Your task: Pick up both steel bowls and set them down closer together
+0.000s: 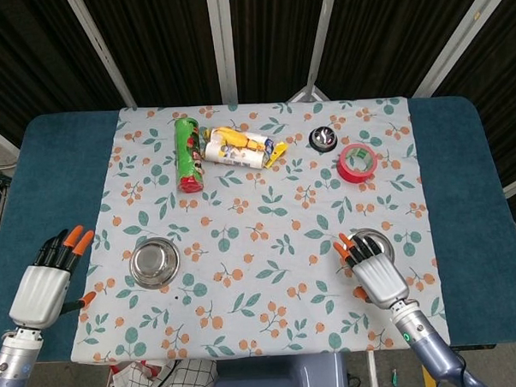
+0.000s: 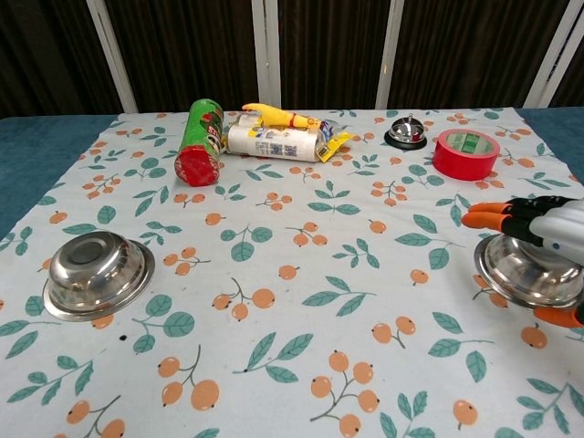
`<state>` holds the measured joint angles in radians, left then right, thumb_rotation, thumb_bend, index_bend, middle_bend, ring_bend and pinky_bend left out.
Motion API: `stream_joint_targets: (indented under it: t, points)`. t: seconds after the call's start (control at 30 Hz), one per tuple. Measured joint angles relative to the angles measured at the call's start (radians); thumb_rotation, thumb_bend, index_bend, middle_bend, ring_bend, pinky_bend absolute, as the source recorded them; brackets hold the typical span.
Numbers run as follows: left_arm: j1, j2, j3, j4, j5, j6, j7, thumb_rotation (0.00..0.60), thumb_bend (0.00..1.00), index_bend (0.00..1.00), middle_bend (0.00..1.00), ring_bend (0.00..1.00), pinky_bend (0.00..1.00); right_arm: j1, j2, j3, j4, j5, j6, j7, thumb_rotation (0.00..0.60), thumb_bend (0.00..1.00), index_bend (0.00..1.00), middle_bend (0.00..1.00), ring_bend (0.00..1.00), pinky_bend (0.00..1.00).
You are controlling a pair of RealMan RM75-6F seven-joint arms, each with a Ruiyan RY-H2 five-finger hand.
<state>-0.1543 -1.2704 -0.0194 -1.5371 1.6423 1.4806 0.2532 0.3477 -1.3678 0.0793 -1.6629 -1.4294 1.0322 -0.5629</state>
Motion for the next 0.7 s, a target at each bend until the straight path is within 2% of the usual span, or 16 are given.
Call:
stream_joint_targets:
  t: [0.27,0.7]
  points:
    - [0.01,0.0,0.005,0.016,-0.009,0.014,-0.007,0.537,0.07,0.0,0.0,0.0,0.12,0.06,-0.001,0.028,0.01,0.143,-0.067,-0.069,0.6,0.32,0.0,0.0,0.0,0.1]
    - [0.007,-0.003,0.003,0.027,-0.033,0.002,-0.006,0.536,0.07,0.0,0.0,0.0,0.12,0.121,0.013,0.026,0.037,0.26,-0.111,-0.096,0.6,0.32,0.0,0.0,0.0,0.1]
